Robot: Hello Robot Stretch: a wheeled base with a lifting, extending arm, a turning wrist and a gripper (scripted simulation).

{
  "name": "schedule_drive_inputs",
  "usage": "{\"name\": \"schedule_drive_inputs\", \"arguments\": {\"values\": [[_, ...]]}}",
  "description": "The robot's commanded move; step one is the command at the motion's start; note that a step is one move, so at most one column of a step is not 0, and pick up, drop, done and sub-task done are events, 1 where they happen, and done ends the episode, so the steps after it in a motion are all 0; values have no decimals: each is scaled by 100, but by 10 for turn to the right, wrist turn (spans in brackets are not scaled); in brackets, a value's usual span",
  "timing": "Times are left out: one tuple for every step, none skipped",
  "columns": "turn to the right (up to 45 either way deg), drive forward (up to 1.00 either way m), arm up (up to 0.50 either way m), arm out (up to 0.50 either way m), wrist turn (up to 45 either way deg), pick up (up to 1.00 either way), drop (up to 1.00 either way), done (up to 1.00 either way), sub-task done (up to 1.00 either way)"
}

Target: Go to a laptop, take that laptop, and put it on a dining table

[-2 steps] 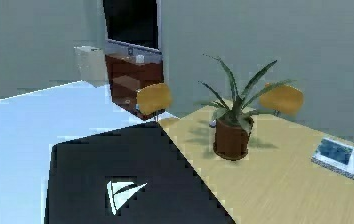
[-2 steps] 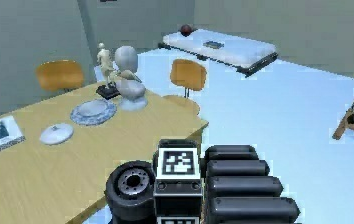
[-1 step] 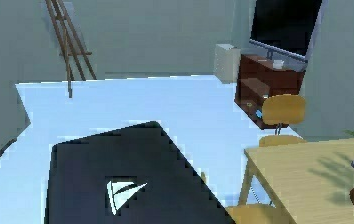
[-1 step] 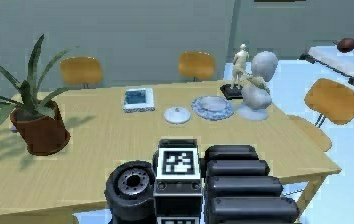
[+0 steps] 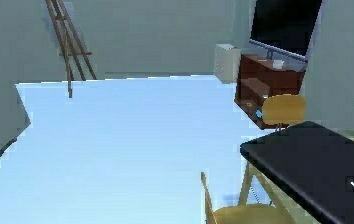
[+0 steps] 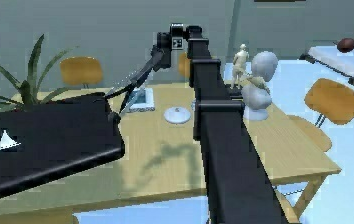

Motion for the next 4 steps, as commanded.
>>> {"name": "schedule_drive_inputs", "arguments": {"values": [[0,0,0,0,450,0,0,0,0],[0,0,0,0,450,0,0,0,0],[0,0,0,0,180,0,0,0,0],[0,0,-4,0,0,0,0,0,0]]}}
